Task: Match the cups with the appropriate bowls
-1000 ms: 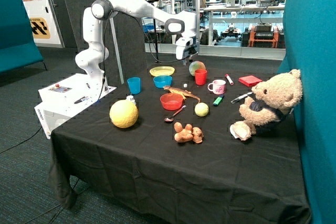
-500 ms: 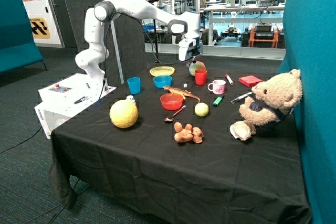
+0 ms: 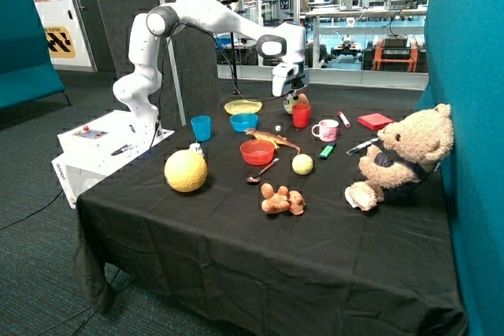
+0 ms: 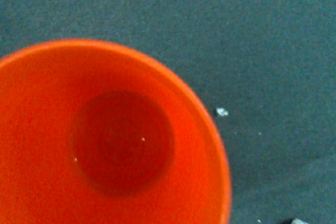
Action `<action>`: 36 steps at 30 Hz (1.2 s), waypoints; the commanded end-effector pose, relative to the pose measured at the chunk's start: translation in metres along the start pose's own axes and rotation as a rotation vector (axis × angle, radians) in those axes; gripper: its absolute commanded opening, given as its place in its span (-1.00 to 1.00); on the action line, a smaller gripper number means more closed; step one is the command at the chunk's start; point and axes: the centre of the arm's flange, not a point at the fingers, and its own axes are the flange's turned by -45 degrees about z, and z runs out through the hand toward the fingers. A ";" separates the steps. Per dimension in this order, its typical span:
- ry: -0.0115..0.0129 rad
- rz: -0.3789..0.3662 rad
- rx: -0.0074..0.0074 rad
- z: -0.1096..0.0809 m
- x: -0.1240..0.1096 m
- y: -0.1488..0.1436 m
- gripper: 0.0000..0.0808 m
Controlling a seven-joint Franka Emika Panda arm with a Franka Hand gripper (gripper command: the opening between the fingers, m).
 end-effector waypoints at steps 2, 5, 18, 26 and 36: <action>0.0057 -0.013 0.0031 0.024 0.000 -0.006 0.26; 0.0057 -0.013 0.0031 0.029 -0.001 -0.006 0.24; 0.0057 -0.007 0.0031 0.032 0.000 -0.002 0.26; 0.0057 -0.029 0.0030 0.030 0.001 -0.013 0.26; 0.0057 -0.049 0.0030 0.035 0.001 -0.025 0.16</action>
